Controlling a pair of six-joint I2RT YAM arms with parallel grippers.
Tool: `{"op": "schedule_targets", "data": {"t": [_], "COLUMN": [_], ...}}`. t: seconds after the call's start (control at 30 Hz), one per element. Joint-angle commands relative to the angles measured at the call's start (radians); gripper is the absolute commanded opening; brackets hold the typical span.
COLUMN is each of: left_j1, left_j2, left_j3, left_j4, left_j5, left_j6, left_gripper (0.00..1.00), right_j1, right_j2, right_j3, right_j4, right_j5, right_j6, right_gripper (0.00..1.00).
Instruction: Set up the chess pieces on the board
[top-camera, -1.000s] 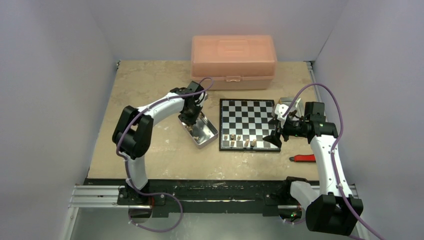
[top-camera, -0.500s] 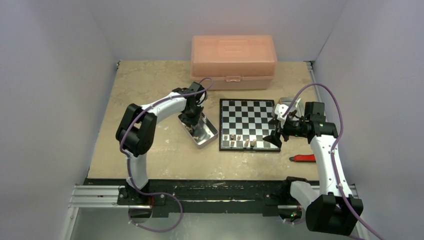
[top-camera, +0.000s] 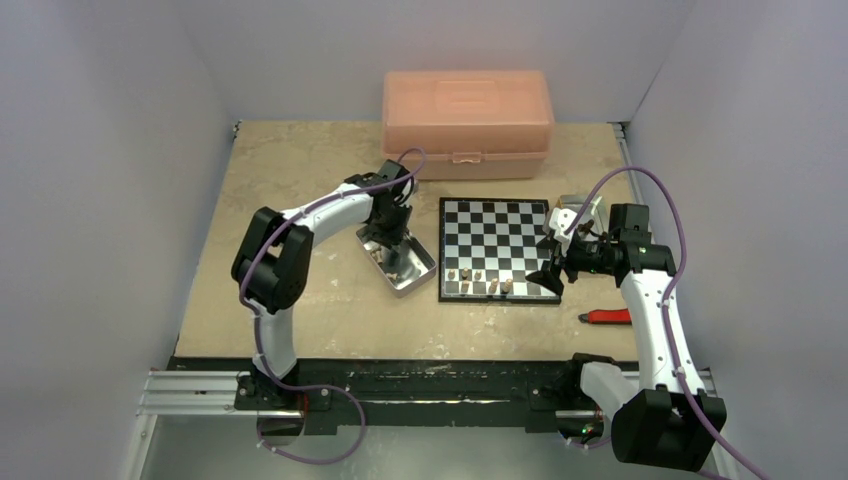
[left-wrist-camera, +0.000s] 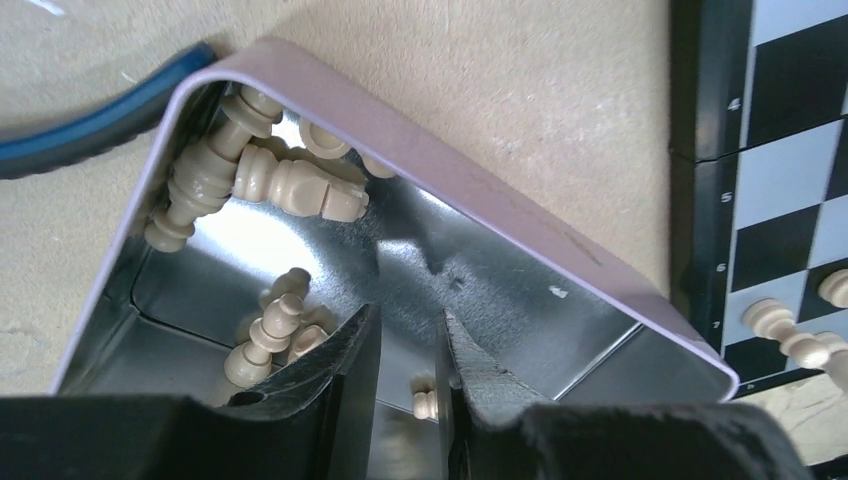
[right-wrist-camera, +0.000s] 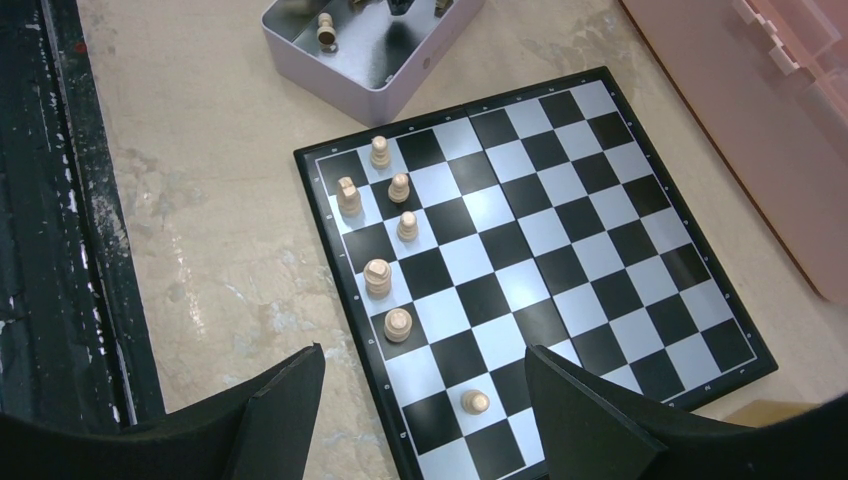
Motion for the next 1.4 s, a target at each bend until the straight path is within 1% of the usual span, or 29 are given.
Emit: {"op": "schedule_targets", "data": {"t": [0.0,0.1,0.17,0.27,0.33,0.5,0.63,0.77,0.9,0.97,1.37], "left_j1": [0.007,0.021,0.034,0.045,0.045,0.045,0.045,0.045,0.045,0.045,0.047], "left_j2": [-0.103,-0.119,-0.13,-0.141,-0.135,-0.107,-0.072,-0.063,-0.058,-0.047,-0.002], "left_j3": [0.001,-0.008,-0.027,-0.05,-0.045,-0.022,0.02,0.001,-0.015,-0.012,-0.023], "left_j4": [0.081,0.104,0.132,0.17,0.168,0.145,0.073,0.07,0.093,0.102,0.136], "left_j5": [0.001,-0.038,-0.038,-0.04,-0.04,-0.097,-0.17,-0.204,-0.21,-0.208,-0.242], "left_j6": [-0.02,-0.082,-0.148,-0.26,-0.328,-0.469,-0.559,-0.604,-0.636,-0.65,-0.756], "left_gripper": [0.25,0.24,0.2,0.19,0.18,0.18,0.19,0.2,0.28,0.3,0.33], "right_j1": [-0.003,-0.003,-0.003,-0.003,-0.003,-0.003,-0.003,-0.003,-0.003,-0.003,-0.003], "right_j2": [-0.004,-0.005,-0.004,-0.004,-0.003,-0.001,-0.003,-0.003,-0.003,-0.003,-0.004], "right_j3": [0.008,0.007,0.007,0.007,0.008,0.007,0.008,0.007,0.007,0.007,0.006], "right_j4": [0.002,0.002,0.002,0.002,0.0,0.0,-0.001,-0.001,-0.002,-0.002,0.0], "right_j5": [-0.013,-0.013,-0.013,-0.014,-0.014,-0.015,-0.014,-0.014,-0.016,-0.016,-0.013], "right_j6": [-0.011,-0.012,-0.011,-0.012,-0.012,-0.014,-0.014,-0.015,-0.015,-0.015,-0.014], "right_gripper": [0.77,0.77,0.77,0.77,0.77,0.77,0.77,0.77,0.77,0.77,0.77]}}
